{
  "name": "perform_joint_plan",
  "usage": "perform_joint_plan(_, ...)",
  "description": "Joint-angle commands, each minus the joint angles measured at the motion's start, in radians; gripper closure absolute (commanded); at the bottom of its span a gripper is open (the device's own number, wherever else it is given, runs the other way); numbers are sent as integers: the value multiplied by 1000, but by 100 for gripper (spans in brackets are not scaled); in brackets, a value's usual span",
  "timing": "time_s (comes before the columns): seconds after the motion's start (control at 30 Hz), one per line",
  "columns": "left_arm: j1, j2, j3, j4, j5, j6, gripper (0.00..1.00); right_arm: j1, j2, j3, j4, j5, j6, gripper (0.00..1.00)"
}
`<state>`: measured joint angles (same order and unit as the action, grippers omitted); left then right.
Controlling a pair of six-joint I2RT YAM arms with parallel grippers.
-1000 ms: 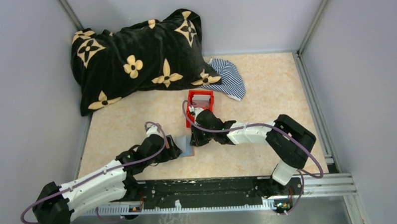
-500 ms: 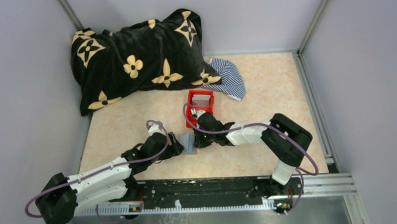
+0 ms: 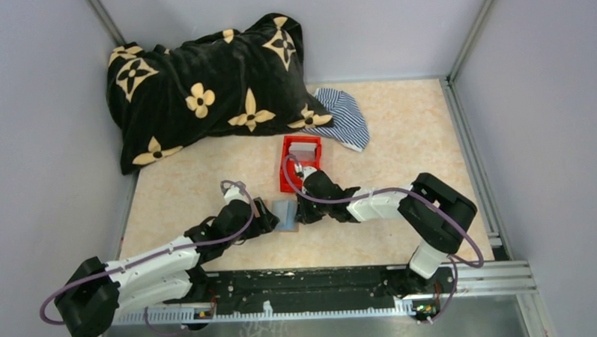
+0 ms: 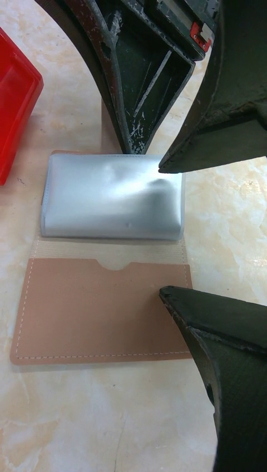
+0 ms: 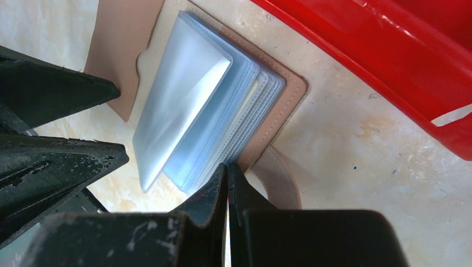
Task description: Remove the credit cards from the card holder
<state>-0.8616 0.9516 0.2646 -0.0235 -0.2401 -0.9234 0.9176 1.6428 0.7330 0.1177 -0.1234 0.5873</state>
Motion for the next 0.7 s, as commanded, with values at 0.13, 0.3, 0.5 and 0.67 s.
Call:
perform_joint_plan(0.13, -4, 40, -47, -74, 57, -16, 19, -11, 2, -19, -14, -28, -14, 100)
perform_joint_plan(0.3, -5, 37, -51, -73, 50, -12, 19, -12, -23, -50, -31, -4, -15, 100)
perform_joint_plan(0.5, -4, 63, -45, -52, 64, -11, 19, -12, -26, -60, -20, -14, -8, 100)
perform_joint_plan(0.67, -5, 61, -40, -56, 62, -5, 19, -13, -20, -58, -11, -23, -7, 100)
